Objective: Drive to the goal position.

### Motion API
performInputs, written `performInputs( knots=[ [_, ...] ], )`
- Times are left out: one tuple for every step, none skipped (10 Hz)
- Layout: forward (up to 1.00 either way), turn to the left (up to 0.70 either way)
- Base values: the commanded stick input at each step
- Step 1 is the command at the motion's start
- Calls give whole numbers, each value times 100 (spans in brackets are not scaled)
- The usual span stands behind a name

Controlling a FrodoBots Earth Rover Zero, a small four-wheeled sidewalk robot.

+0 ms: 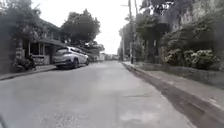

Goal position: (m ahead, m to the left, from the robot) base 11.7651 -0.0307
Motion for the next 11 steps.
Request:
performInputs(
  knots=[
    [100, 0],
    [100, 0],
    [100, 0],
    [100, 0],
    [100, 0],
    [100, 0],
    [100, 0],
    [100, 0],
    [100, 0],
    [100, 0],
    [100, 0]
  ],
)
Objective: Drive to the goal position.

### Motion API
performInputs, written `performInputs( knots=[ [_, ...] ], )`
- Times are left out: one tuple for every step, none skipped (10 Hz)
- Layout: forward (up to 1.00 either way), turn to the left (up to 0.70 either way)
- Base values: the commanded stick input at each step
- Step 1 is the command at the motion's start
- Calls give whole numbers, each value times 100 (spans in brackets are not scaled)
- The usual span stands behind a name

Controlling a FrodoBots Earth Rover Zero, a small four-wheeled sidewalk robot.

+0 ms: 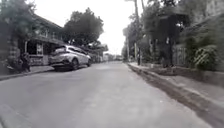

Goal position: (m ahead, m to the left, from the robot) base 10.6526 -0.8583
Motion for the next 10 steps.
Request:
performInputs(
  knots=[
    [100, -9],
    [100, -22],
    [100, -34],
    [100, -39],
    [100, -40],
    [100, -23],
    [100, -3],
    [100, 0],
    [100, 0],
    [100, 0]
  ],
)
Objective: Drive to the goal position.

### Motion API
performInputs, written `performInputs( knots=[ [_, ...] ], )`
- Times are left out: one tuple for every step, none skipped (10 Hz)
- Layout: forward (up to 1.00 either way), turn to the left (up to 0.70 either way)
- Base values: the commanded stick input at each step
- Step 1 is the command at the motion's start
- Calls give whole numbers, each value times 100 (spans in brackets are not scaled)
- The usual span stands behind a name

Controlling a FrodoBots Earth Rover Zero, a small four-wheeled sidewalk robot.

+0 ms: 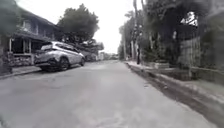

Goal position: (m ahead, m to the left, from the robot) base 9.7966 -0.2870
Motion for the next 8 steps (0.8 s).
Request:
performInputs(
  knots=[
    [100, 0],
    [100, 0],
    [100, 0],
    [100, 0],
    [100, 0],
    [100, 0],
    [100, 0],
    [100, 0]
  ],
)
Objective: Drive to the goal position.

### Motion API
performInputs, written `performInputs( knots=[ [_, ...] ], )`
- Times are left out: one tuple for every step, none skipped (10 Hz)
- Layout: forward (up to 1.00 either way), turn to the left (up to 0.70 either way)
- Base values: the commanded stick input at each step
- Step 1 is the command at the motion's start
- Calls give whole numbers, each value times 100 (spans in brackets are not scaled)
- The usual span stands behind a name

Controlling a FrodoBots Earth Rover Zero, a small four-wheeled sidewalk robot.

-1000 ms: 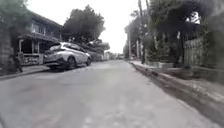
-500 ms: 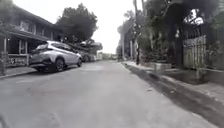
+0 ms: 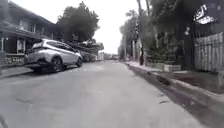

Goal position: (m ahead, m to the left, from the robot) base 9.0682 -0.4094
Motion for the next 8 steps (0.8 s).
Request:
performInputs(
  knots=[
    [100, 0],
    [100, 0],
    [100, 0],
    [100, 0],
    [100, 0],
    [100, 0],
    [100, 0],
    [100, -13]
  ],
)
